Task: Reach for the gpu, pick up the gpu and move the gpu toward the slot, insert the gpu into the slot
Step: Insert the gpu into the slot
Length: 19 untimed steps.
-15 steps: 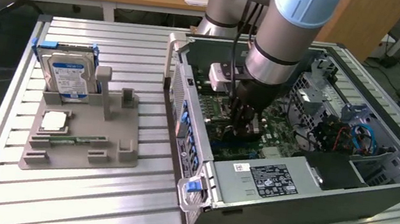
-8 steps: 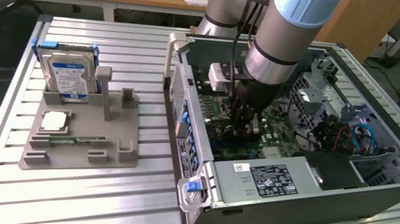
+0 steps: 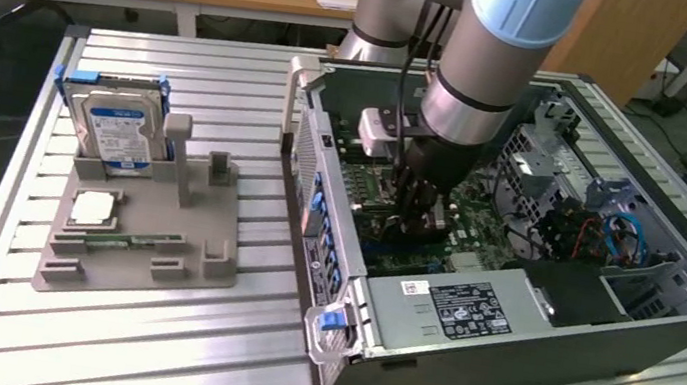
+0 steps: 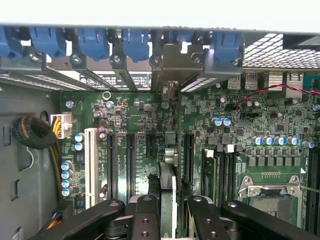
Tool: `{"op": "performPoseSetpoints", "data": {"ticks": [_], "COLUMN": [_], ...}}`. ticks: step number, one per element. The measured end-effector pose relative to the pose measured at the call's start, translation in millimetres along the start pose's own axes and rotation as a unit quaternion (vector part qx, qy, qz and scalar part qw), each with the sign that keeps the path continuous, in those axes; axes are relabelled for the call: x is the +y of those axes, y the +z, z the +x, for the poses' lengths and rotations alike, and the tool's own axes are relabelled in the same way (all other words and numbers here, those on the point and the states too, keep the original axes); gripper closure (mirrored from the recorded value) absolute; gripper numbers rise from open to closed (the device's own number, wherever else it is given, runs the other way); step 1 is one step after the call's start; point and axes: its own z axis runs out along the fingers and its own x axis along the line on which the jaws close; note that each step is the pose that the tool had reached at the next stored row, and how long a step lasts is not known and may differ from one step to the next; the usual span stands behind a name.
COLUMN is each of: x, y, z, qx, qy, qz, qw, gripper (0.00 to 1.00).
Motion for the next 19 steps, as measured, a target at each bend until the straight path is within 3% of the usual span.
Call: {"op": "performPoseSetpoints", "data": {"ticks": [19], "x": [0.9], "y": [0.7], "z": [0.0], "qx": [-0.0002], "qy": [0.000], "qz": [0.0001], "qw": [1.0000], "gripper": [0.73]}}
